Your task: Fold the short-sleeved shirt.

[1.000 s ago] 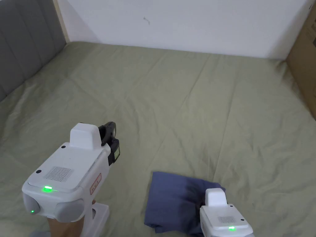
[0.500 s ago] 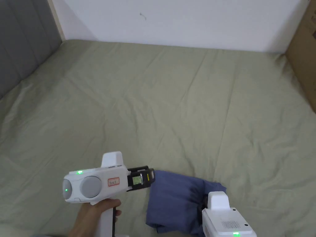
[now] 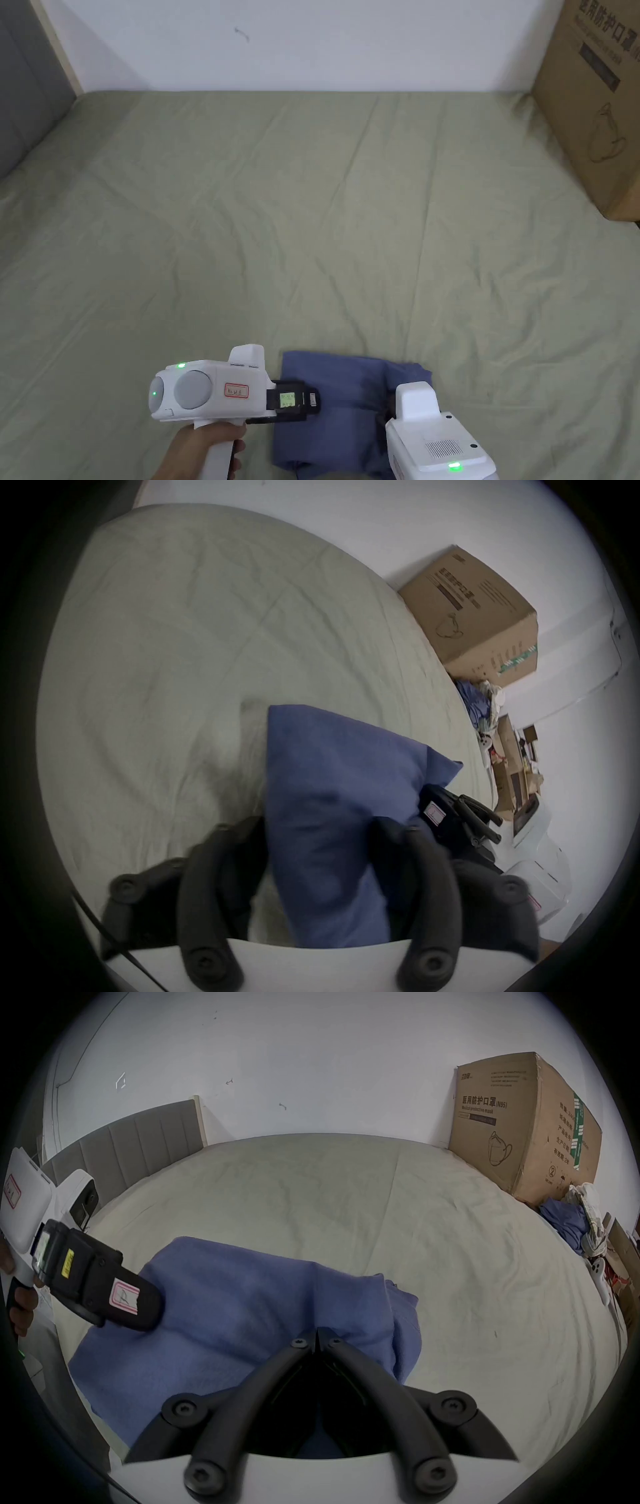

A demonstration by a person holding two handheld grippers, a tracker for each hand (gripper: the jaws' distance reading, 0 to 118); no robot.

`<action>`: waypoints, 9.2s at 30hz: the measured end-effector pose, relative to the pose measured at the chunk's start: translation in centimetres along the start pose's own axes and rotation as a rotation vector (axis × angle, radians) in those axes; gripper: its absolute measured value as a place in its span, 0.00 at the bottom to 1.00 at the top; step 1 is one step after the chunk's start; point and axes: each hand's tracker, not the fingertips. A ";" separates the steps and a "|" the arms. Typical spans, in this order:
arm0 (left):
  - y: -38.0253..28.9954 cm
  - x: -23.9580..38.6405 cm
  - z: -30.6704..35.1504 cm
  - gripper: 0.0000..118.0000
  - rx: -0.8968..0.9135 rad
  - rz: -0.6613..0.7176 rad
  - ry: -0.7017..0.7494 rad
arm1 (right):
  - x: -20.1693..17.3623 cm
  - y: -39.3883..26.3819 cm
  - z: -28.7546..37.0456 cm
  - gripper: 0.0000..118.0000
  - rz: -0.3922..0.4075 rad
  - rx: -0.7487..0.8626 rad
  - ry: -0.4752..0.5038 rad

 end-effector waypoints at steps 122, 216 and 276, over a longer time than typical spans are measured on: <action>-0.2 14.6 18.5 0.00 1.131 -0.550 0.509 | 7.2 17.7 20.6 0.00 -0.015 0.664 -0.275; -0.4 13.1 17.9 1.00 1.150 -0.484 0.558 | 7.4 17.1 20.0 0.99 -0.034 0.617 -0.284; -1.5 12.4 17.2 1.00 1.119 -0.476 0.528 | 7.7 16.6 19.5 0.98 -0.437 0.309 -0.348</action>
